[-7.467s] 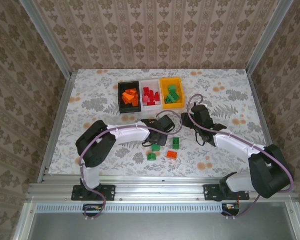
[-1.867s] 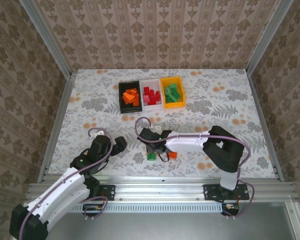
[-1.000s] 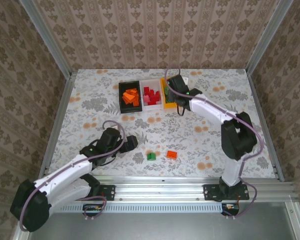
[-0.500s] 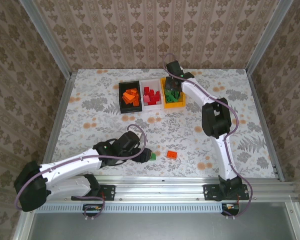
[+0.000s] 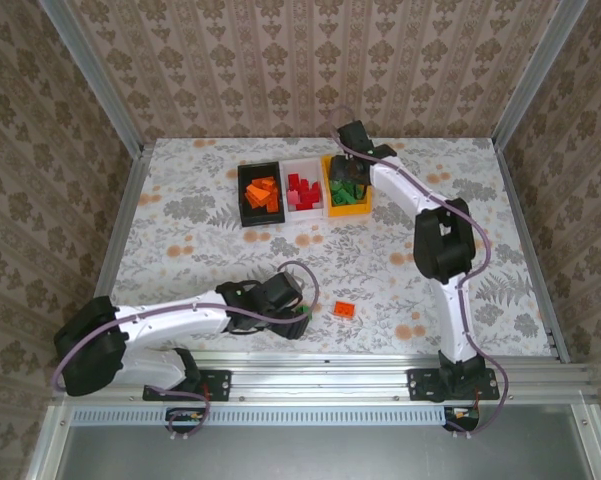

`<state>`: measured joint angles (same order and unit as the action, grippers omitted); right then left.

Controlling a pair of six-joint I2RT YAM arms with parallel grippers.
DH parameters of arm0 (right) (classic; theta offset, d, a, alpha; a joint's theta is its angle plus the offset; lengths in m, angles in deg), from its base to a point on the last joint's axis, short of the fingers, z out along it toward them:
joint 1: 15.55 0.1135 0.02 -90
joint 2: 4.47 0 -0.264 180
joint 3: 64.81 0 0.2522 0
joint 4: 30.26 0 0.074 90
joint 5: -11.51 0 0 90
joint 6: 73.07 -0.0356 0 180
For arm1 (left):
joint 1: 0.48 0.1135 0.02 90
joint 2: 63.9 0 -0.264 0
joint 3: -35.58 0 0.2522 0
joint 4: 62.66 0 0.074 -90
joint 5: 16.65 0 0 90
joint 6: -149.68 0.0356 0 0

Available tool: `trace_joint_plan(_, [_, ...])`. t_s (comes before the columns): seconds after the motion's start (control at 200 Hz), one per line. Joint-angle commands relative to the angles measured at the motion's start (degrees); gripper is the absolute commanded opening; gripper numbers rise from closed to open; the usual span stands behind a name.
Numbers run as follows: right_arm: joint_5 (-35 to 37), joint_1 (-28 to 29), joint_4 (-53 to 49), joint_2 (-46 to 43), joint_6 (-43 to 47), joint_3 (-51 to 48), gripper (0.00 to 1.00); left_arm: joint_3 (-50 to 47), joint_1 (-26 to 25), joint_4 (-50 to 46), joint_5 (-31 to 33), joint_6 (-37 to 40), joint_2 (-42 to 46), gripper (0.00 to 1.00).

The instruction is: Sort the legos into containers by color

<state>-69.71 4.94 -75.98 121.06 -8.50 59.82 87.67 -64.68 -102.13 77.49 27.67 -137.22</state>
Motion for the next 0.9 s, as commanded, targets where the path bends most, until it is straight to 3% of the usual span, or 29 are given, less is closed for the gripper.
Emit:
trace_joint_plan(0.0, [-0.66, 0.08, 4.60, -9.34, 0.08, -5.10, 0.64, 1.25, -0.67, 0.04, 0.72, 3.24, -1.82, 0.79])
trace_joint_plan(0.21, [-0.65, 0.08, 8.33, -17.44, -0.41, -15.21, 0.65, 3.43, -0.66, 2.22, -2.50, 7.33, -7.95, 0.78])
trace_joint_plan(0.46, [-1.75, 0.16, 10.88, -22.06, -1.38, -21.87, 0.65, 5.60, 0.38, 4.37, 2.83, 7.22, -13.60, 0.79])
trace_joint_plan(0.895, [-2.62, 1.11, 13.68, -31.58, -1.99, -29.96, 0.65, 7.64, 6.80, 6.95, 8.37, 6.86, -16.70, 0.72])
